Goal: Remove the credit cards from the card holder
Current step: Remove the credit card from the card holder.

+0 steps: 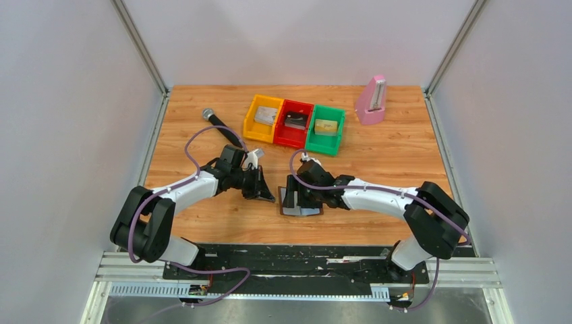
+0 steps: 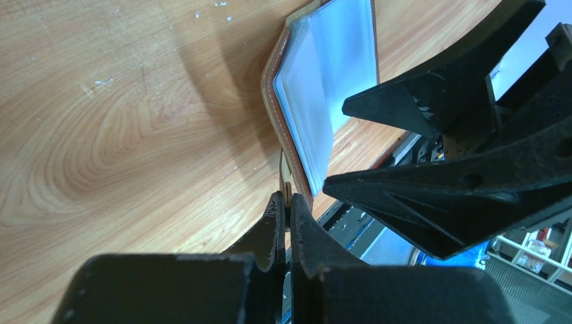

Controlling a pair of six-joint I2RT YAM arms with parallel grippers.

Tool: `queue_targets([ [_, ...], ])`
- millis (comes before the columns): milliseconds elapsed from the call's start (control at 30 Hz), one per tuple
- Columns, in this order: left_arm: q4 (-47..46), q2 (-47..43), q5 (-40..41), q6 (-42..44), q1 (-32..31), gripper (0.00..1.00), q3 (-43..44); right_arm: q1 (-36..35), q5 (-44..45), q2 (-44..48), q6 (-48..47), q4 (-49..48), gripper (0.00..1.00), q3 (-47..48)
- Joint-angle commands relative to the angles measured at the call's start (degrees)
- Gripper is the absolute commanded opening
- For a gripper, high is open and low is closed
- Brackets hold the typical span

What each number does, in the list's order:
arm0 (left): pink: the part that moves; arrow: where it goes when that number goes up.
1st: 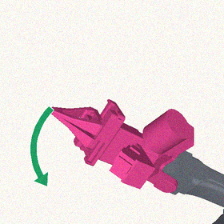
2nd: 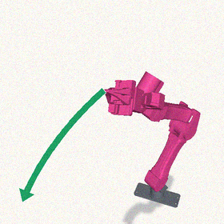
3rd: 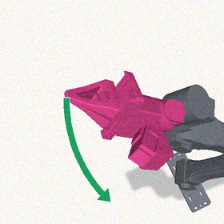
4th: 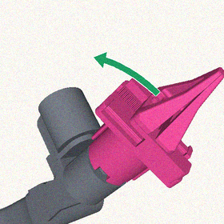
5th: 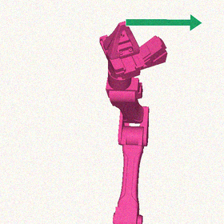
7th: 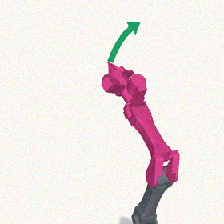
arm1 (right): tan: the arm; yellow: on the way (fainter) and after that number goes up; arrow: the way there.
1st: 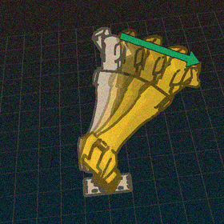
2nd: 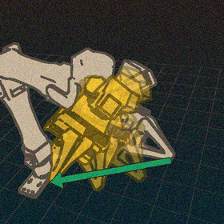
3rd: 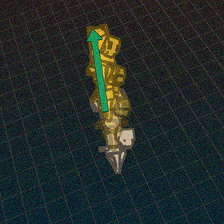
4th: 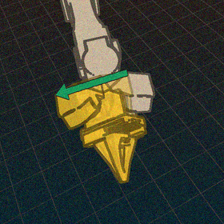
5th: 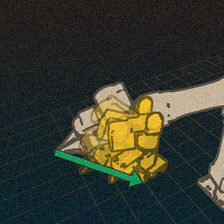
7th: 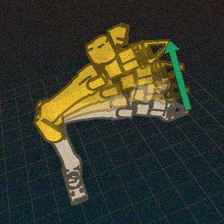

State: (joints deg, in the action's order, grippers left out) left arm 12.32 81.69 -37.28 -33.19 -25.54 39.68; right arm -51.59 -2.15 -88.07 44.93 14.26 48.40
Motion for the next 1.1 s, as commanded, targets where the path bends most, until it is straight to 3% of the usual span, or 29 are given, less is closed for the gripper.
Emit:
queue_targets([
  [0, -1.19, -1.46, -1.25, 0.03, -0.39, 0.0, -0.02, -0.35, 1.71, -1.59, -1.21, -2.33, 0.71, 2.38],
  [400, -0.36, -2.1, -1.37, 0.26, -0.39, 0.0, 0.21, -1.23, 2.12, -4.7, -2.11, -2.4, 0.69, 2.86],
  [800, 0.95, -1.23, -0.86, 1.59, -0.38, 0.0, 0.13, -2.72, 13.18, -4.05, -1.13, 3.45, 0.65, 3.44],
  [1067, 1.37, -0.31, -0.96, 2.24, -0.39, 0.0, 0.22, -2.81, 15.28, -2.91, -0.76, 4.91, 0.66, 3.04],
])
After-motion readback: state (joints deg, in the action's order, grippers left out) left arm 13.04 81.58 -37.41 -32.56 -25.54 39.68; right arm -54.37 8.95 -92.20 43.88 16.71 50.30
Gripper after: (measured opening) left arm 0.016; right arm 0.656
